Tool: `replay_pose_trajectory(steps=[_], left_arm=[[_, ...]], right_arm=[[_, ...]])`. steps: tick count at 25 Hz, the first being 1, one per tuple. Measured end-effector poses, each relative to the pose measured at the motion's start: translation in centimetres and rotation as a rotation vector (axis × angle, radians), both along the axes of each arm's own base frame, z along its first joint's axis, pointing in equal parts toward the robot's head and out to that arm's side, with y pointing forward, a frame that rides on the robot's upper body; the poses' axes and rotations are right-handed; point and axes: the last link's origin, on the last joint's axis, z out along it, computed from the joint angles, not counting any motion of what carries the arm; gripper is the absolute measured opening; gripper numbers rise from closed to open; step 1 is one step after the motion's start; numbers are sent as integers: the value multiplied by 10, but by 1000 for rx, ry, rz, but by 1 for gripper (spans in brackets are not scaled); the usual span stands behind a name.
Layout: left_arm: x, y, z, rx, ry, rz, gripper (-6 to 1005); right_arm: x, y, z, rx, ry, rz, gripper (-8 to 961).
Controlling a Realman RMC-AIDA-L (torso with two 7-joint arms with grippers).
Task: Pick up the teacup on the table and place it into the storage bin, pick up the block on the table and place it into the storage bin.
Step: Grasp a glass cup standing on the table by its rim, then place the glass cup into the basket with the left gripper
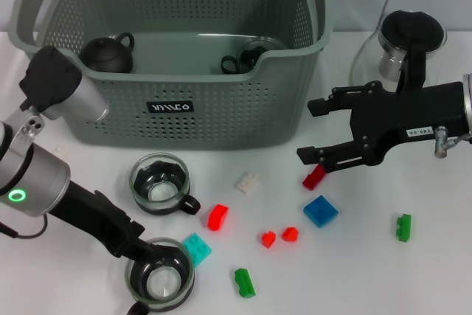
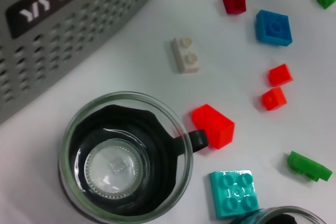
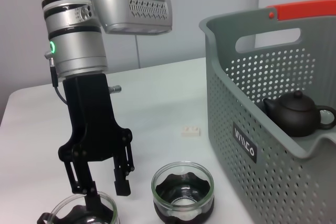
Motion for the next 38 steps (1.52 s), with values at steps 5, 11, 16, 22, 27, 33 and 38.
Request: replay_pose_trajectory(steps=[5, 11, 16, 22, 27, 33, 38], left_arm=[[-1, -2, -7, -24, -2, 10, 488], [-5, -2, -15, -39, -7, 24, 444], [-8, -2, -19, -44, 2, 24, 407], [-10, -2, -22, -38, 4, 32, 362], [-11, -1, -26, -36, 24, 33, 210], [-8, 0, -31, -39, 63, 10, 107], [-3, 1, -27, -30, 56, -1, 69]], right_arm=[[1, 0, -1, 1, 2, -7, 872], [3, 1, -2, 2, 2, -15, 871], [3, 1, -3, 4, 1, -11, 870], [4, 1, -3, 4, 1, -10, 869], [4, 1, -3, 2, 2, -13, 869], [5, 1, -3, 5, 4, -16, 868], [5, 1, -2, 5, 5, -17, 867]])
